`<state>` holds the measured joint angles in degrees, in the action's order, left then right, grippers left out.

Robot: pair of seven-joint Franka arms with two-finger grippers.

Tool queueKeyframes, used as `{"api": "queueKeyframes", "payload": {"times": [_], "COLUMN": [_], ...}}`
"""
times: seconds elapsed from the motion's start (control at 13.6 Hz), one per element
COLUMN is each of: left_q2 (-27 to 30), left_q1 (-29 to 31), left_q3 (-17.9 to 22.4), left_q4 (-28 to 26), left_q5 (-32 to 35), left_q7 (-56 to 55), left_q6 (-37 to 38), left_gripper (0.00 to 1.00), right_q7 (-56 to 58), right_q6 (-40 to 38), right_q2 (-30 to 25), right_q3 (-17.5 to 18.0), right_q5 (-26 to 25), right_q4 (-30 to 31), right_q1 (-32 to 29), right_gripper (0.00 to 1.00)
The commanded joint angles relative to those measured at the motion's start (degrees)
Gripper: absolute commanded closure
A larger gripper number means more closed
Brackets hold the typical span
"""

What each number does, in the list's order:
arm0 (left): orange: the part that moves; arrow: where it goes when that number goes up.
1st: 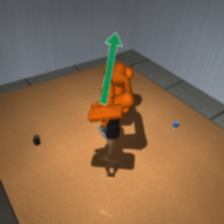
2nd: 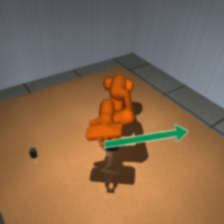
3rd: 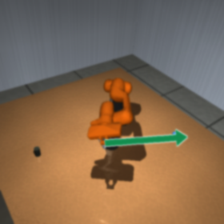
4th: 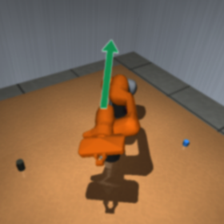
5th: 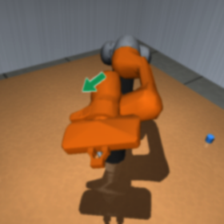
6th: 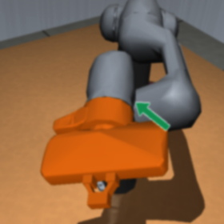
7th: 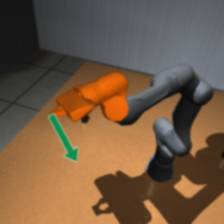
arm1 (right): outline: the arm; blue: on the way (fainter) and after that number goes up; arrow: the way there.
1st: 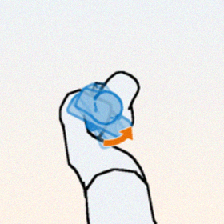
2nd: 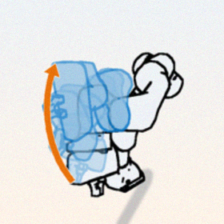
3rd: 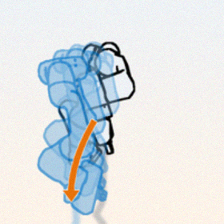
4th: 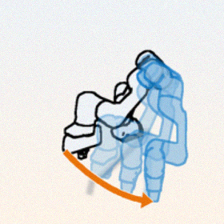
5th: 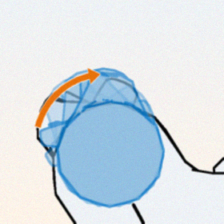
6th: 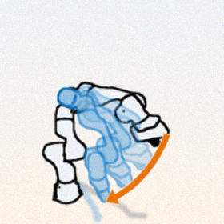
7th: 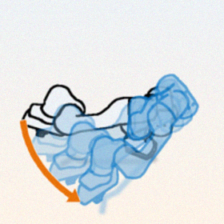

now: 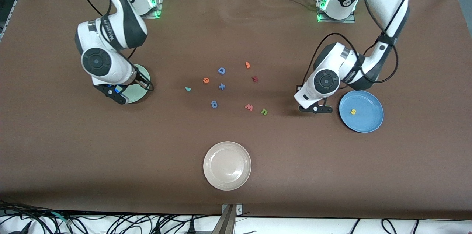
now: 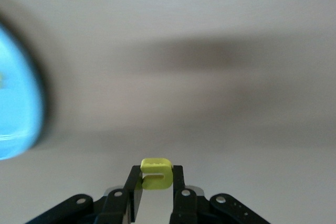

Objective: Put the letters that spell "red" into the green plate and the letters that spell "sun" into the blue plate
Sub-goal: 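Grasp the yellow u while the right gripper carries the p to the plate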

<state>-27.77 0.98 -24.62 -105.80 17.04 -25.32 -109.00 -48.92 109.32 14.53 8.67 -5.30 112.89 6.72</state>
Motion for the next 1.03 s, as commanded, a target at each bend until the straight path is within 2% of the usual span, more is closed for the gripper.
{"api": "queueKeyframes", "payload": {"times": [0.0,0.22,0.59,0.66,0.74,0.81,0.96], "left_q2": [0.53,0.0,-1.84,-1.84,-1.84,-1.76,-1.23], "left_q1": [6.29,13.59,19.84,20.2,20.21,20.47,20.38], "left_q3": [0.02,0.02,0.02,-0.07,-0.07,-0.07,-0.6], "left_q4": [0.77,0.51,-1.16,-1.77,-1.86,-1.87,-2.3], "left_q5": [4.84,9.06,9.33,9.25,9.16,9.24,8.55], "left_q7": [9.99,20.9,28.82,28.92,28.83,28.92,28.92], "left_q6": [3.35,2.83,-3.93,-4.81,-4.91,-4.91,-4.82], "left_gripper": [1.0,1.0,1.0,0.97,0.31,0.0,0.0], "right_q7": [7.06,11.55,17.18,17.97,18.68,18.86,18.86], "right_q6": [2.29,12.55,22.93,24.87,26.19,27.08,27.26], "right_q2": [-1.96,-3.63,-3.9,-3.64,-3.38,-3.29,-3.29], "right_q3": [-3.03,-5.67,-9.1,-9.89,-10.42,-10.69,-10.69], "right_q5": [1.34,1.34,1.34,1.34,1.34,1.34,1.34], "right_q4": [4.69,13.46,23.93,25.61,26.58,27.46,28.52], "right_q1": [0.31,0.31,0.31,0.31,0.22,0.22,0.22], "right_gripper": [1.0,1.0,1.0,1.0,1.0,1.0,0.92]}}
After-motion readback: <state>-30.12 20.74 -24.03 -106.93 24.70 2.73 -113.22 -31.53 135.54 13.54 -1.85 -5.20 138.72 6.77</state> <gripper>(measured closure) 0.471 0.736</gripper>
